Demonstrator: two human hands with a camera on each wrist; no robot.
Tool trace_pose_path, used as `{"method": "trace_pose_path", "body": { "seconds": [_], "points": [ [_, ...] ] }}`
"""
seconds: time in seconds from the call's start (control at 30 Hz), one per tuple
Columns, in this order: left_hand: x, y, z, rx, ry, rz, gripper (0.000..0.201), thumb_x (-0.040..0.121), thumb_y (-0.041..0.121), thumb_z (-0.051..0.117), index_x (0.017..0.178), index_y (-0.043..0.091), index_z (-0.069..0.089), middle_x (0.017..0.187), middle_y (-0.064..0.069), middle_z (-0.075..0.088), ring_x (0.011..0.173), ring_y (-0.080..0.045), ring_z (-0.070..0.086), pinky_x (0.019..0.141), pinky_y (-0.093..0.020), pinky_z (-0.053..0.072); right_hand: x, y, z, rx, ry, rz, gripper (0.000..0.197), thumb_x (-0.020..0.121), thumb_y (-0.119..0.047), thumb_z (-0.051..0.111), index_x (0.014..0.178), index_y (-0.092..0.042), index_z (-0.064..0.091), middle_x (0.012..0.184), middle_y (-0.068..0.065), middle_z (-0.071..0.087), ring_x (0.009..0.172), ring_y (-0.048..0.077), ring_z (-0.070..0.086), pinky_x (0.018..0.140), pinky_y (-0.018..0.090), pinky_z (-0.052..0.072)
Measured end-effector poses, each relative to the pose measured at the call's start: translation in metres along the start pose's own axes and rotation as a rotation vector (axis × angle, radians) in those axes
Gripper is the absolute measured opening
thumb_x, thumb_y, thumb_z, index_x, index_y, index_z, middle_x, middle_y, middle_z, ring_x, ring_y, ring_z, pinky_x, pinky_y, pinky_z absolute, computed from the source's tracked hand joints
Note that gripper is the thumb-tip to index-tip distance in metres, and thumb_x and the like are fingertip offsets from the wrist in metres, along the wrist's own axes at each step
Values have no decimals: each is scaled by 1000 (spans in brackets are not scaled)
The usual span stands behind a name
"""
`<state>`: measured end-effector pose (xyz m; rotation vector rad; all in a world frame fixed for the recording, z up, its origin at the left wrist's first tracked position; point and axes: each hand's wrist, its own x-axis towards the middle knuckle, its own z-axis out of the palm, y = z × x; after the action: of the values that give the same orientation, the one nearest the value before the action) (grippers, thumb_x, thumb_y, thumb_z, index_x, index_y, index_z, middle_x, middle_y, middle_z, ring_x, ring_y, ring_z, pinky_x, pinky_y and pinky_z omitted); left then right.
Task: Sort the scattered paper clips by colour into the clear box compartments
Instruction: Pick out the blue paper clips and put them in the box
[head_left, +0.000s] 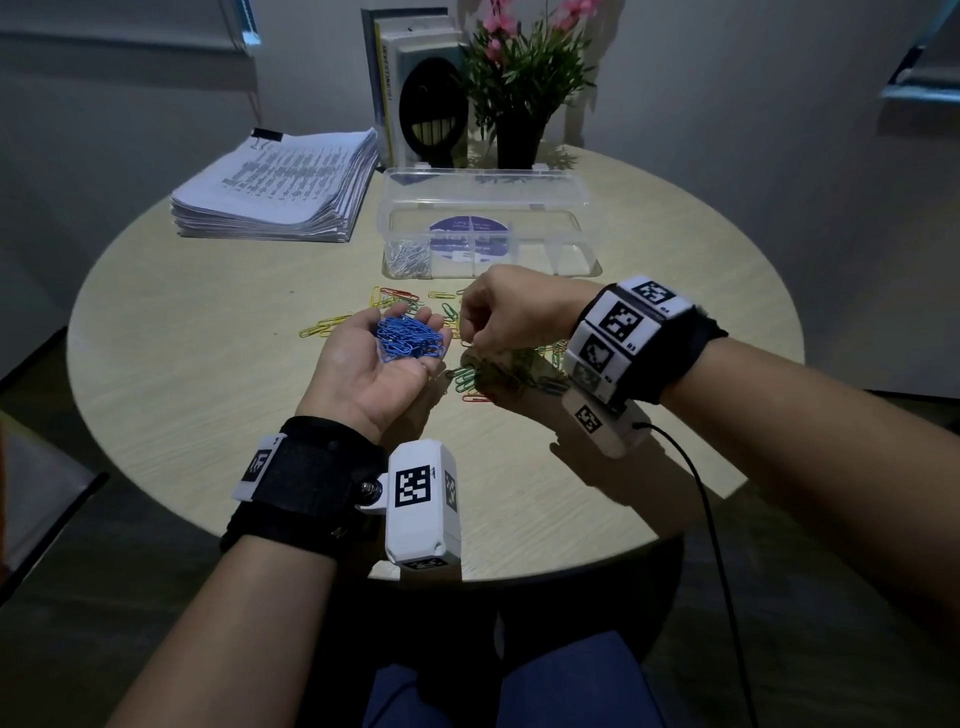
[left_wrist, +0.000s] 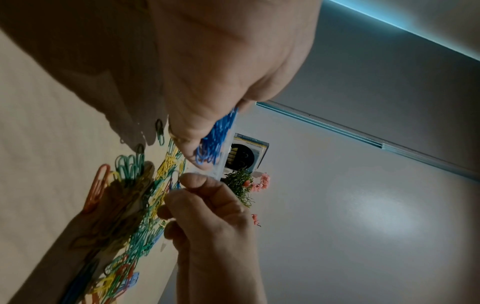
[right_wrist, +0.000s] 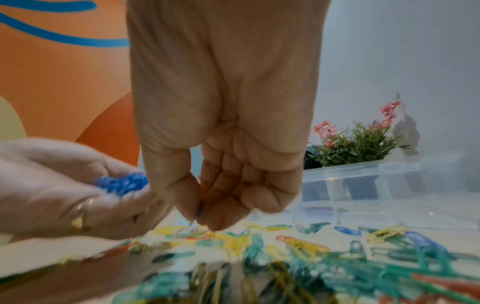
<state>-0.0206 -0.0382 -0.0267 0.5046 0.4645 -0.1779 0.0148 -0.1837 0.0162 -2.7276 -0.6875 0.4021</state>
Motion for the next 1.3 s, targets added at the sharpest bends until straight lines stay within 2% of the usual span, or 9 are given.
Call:
{"method": "trace_pose_path", "body": {
  "seconds": [0.13, 0.33, 0.47, 0.63, 0.8, 0.97, 1.07, 1.17, 1.3],
  "points": [
    [0, -7, 6, 5, -17, -20, 30, 101, 18, 30, 88, 5, 54, 94, -18, 55, 90, -27, 55, 91, -41, 42, -16, 17, -15, 26, 5, 75, 17, 84, -7, 61, 97, -11, 71, 73, -6, 61, 61, 2, 51, 52, 15, 40],
    [-1, -25, 12, 7, -35, -66, 35, 103, 24, 28, 88, 4, 54, 92, -18, 55, 88, -27, 55, 85, -41, 44, -41, 44, -15, -23, -25, 215, 12, 85, -15, 57, 86, -9, 68, 73, 2, 60, 60, 12, 53, 54, 23, 45],
    [1, -32, 15, 28, -38, -69, 36, 103, 24, 27, 87, 4, 53, 91, -18, 56, 88, -28, 55, 79, -42, 45, -44, 46, -4, -18, -100, 193, 4, 81, -10, 64, 82, -12, 67, 68, -2, 63, 55, 11, 54, 53, 24, 47],
    [2, -33, 16, 28, -33, -58, 36, 103, 24, 27, 89, 4, 54, 93, -20, 56, 90, -29, 55, 87, -43, 42, -40, 45, 6, -110, -126, 158, 8, 79, -12, 72, 87, -14, 69, 79, 1, 65, 58, 8, 55, 57, 25, 50],
    [2, -33, 17, 41, -19, -53, 36, 103, 24, 28, 89, 4, 54, 94, -19, 56, 91, -29, 56, 86, -43, 42, -39, 45, 11, -175, -83, 153, 16, 80, -14, 67, 95, -10, 72, 93, 6, 71, 77, 16, 60, 69, 30, 52],
    [1, -33, 18, 51, -13, -54, 35, 103, 24, 29, 90, 3, 54, 95, -20, 56, 91, -30, 55, 89, -43, 41, -40, 45, 9, -204, -88, 140, 6, 80, -17, 67, 84, -14, 69, 85, 3, 67, 77, 17, 58, 67, 31, 50],
    [0, -35, 17, 70, -3, -59, 35, 103, 24, 29, 89, 3, 54, 95, -20, 56, 90, -30, 55, 91, -44, 40, -41, 46, 0, -154, -56, 147, 10, 79, -16, 67, 71, -18, 62, 68, -4, 62, 61, 11, 56, 52, 23, 44],
    [-3, -39, 19, 101, -1, -82, 32, 102, 22, 31, 90, 3, 54, 96, -20, 55, 90, -31, 54, 93, -44, 39, -39, 43, -12, -31, -20, 114, 11, 79, -5, 67, 82, -15, 65, 73, -3, 62, 57, 5, 55, 49, 16, 40],
    [-6, -47, 24, 145, -17, -114, 28, 100, 20, 32, 89, 5, 53, 99, -20, 55, 89, -29, 54, 93, -42, 40, -34, 32, -23, 171, -32, 62, 15, 83, 1, 67, 96, -8, 68, 75, 1, 65, 60, 8, 62, 52, 14, 50]
  ]
}}
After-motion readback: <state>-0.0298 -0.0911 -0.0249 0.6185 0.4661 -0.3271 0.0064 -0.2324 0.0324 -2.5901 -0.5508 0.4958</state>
